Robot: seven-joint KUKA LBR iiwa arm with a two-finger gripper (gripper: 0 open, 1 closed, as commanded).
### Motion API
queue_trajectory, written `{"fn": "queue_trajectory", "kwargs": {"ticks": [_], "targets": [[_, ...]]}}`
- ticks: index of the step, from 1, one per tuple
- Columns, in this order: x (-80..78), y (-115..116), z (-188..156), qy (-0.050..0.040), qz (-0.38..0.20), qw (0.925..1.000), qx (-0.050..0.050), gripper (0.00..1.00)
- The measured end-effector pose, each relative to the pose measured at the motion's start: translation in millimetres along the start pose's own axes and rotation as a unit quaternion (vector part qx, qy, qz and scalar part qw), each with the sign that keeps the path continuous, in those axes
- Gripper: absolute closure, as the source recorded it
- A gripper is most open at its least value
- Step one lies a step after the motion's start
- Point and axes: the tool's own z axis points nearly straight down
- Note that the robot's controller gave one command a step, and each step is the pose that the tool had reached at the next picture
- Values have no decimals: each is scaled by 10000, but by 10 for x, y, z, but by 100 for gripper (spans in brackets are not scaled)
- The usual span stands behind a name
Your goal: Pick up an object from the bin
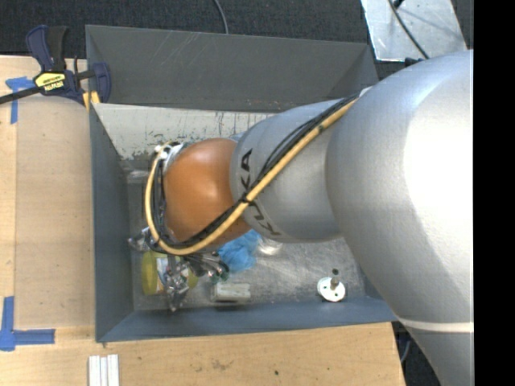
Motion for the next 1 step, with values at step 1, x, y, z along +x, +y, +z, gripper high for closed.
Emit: {"fn": "queue_trajectory", "kwargs": {"ticks": [1], "targets": [[0, -32, -1, -1, 709, 9975, -10, 0]]}}
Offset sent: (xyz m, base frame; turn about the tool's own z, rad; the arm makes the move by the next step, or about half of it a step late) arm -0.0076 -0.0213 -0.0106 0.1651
